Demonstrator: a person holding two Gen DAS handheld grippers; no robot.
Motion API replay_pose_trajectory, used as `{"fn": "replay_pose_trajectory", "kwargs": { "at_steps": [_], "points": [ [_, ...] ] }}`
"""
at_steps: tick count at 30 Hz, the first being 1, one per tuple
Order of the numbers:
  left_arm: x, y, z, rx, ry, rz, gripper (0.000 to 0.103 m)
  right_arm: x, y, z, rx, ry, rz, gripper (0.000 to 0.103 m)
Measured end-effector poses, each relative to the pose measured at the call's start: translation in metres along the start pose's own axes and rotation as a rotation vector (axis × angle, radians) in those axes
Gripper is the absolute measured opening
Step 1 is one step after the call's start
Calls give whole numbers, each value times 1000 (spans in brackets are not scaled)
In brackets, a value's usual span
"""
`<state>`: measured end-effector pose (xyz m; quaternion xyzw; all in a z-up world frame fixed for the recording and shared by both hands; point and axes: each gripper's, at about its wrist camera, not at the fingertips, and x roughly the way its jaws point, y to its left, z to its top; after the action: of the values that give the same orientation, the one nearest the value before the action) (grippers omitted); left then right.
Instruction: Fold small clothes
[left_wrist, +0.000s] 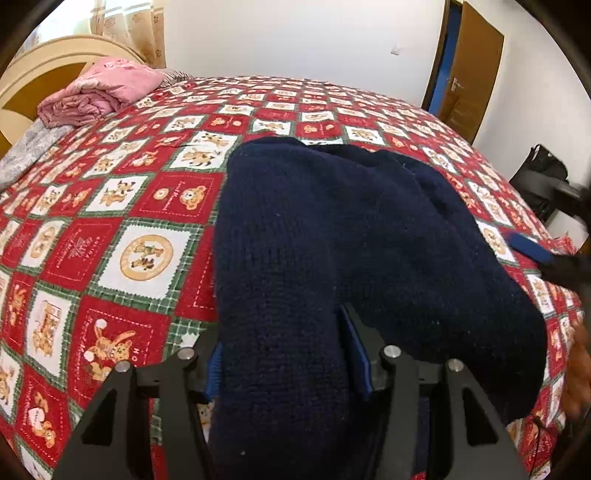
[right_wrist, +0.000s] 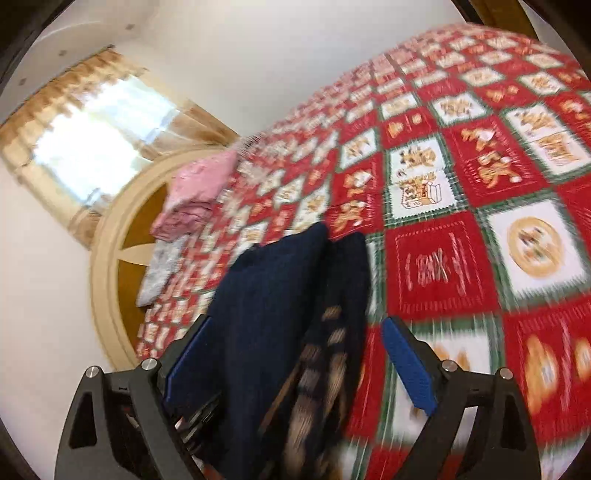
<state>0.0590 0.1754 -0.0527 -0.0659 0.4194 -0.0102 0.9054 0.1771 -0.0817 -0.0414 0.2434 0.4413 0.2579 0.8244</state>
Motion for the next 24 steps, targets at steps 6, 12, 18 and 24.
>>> {"fn": "replay_pose_trajectory", "kwargs": {
  "at_steps": [6, 12, 18, 24],
  "points": [
    [0, 4, -1, 2, -6, -35, 59, 77, -7, 24, 22, 148, -23, 92],
    [3, 6, -1, 11, -17, -50, 61, 106, 29, 30, -186, 213, -35, 52],
    [9, 1, 5, -12, -27, -24, 63, 108, 80, 49, -481, 102, -46, 44],
    [17, -20, 11, 64, -39, 57, 66, 139, 23, 57, -426, 172, -103, 48]
  ]
}}
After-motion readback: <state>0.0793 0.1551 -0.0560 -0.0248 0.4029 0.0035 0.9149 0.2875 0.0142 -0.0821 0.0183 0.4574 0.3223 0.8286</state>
